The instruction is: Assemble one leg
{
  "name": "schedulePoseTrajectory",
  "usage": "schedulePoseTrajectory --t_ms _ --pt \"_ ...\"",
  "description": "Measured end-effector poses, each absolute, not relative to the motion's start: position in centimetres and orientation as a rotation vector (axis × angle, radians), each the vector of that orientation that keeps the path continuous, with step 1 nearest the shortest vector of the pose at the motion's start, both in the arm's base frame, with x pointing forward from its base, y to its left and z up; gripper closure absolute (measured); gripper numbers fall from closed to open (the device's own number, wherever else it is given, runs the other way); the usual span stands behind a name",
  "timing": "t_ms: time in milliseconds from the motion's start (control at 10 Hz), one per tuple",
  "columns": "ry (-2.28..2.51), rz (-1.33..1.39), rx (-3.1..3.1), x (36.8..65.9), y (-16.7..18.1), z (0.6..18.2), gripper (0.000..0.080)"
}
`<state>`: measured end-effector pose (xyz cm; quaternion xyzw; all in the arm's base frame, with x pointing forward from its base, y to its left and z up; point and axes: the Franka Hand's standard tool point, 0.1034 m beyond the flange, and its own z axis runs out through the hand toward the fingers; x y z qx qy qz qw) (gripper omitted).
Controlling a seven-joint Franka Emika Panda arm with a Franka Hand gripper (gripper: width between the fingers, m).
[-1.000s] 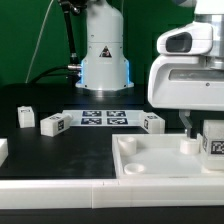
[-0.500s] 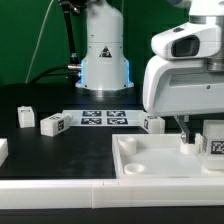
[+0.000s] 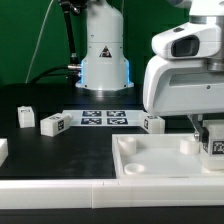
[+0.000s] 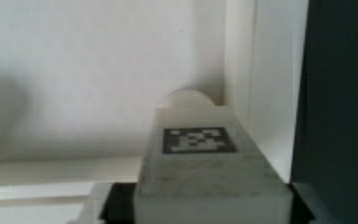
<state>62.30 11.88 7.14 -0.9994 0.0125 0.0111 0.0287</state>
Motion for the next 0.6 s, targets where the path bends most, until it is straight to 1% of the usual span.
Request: schedulePoseTrajectory --t_ms 200,600 --pt "0.098 0.036 -3.081 62.29 11.92 7.14 0.0509" --pt "0.874 0.044 -2.956 62.24 11.88 7.09 0.0509"
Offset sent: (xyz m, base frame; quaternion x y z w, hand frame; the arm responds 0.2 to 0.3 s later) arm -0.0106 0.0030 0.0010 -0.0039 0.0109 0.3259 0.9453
